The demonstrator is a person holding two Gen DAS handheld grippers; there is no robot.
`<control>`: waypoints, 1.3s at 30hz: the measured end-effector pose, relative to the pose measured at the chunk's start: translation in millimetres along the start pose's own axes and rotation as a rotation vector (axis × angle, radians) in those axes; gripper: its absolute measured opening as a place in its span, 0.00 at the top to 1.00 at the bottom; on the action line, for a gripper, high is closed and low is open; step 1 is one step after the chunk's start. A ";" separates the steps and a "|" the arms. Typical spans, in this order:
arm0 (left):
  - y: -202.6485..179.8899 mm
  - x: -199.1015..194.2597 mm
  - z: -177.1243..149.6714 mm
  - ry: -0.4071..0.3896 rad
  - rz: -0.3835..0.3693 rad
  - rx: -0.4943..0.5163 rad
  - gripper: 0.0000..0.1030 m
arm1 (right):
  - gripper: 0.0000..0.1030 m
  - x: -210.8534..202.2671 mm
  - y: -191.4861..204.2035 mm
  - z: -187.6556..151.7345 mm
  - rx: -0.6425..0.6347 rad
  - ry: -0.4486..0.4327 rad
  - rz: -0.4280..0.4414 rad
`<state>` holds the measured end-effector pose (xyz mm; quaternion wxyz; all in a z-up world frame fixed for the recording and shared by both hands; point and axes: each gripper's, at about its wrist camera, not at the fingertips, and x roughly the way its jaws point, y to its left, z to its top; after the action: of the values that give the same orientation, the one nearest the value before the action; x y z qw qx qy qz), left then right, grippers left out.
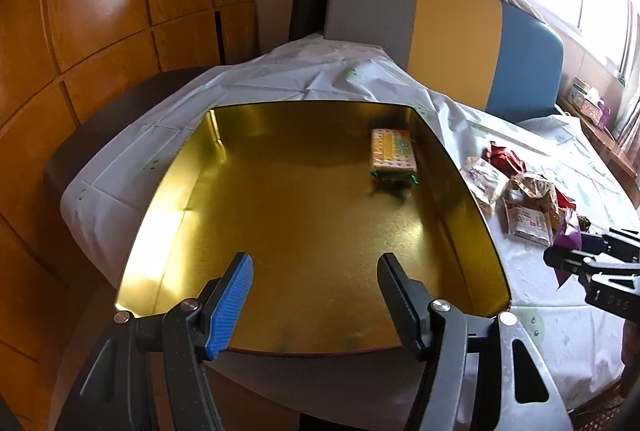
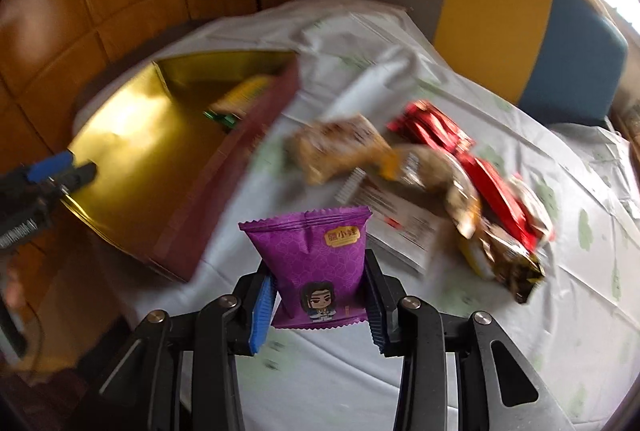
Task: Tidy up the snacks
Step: 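Carry the purple wrapper into the gold tin and release with the right tool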
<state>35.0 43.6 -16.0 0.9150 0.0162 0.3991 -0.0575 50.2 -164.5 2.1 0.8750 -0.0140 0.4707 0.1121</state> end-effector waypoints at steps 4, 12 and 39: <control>8.9 -2.1 -0.8 -0.009 0.021 -0.017 0.36 | 0.61 -2.9 27.0 22.3 -0.013 -0.040 0.069; 32.8 0.0 -2.5 -0.014 0.048 -0.087 0.36 | 0.61 19.6 90.3 60.6 -0.120 -0.039 0.097; 36.5 6.2 -9.0 -0.006 0.070 -0.082 0.36 | 0.40 69.2 94.0 59.8 -0.124 0.024 -0.026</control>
<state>36.9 80.0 -27.3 0.9175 -0.0078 0.3977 -0.0092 116.4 -52.5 -14.3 0.8681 -0.0755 0.4732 0.1295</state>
